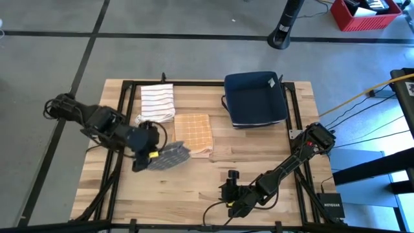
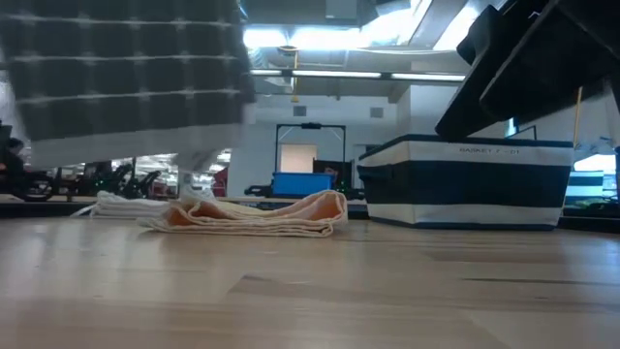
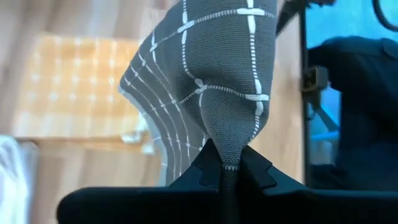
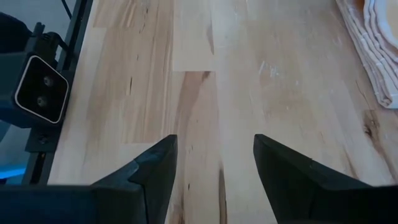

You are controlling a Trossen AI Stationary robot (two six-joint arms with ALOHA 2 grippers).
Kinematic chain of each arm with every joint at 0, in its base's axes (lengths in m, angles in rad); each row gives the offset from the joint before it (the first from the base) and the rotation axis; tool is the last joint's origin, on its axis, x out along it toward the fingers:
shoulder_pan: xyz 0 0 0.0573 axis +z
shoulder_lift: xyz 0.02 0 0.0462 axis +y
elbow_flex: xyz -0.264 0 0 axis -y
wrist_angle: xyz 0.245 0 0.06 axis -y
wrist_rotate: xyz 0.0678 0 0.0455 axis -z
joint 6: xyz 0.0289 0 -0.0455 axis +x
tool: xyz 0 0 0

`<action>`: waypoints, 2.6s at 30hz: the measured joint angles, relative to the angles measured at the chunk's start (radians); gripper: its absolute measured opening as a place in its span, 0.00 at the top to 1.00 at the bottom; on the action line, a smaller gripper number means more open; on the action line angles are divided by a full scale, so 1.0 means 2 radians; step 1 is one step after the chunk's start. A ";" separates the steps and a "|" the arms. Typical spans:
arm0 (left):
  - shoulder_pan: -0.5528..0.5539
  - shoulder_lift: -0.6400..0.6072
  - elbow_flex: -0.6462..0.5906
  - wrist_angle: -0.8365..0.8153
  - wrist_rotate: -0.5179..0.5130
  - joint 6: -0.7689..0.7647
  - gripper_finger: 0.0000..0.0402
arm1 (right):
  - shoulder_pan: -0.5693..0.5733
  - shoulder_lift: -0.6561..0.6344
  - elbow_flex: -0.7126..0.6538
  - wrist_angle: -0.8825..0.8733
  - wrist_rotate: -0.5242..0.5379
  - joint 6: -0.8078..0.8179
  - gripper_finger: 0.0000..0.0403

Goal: Fold towel
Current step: Stack the black towel on top of the orange towel

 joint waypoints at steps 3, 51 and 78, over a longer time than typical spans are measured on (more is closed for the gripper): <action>0.044 0.000 0.004 0.002 0.000 0.048 0.99 | 0.000 0.000 0.000 0.001 0.000 0.000 0.46; 0.085 0.264 -0.005 0.152 -0.225 0.286 0.96 | 0.001 0.000 0.000 -0.007 0.005 0.003 0.46; 0.019 0.268 -0.005 0.165 -0.221 0.290 0.96 | -0.147 0.000 -0.181 0.174 0.073 0.003 0.46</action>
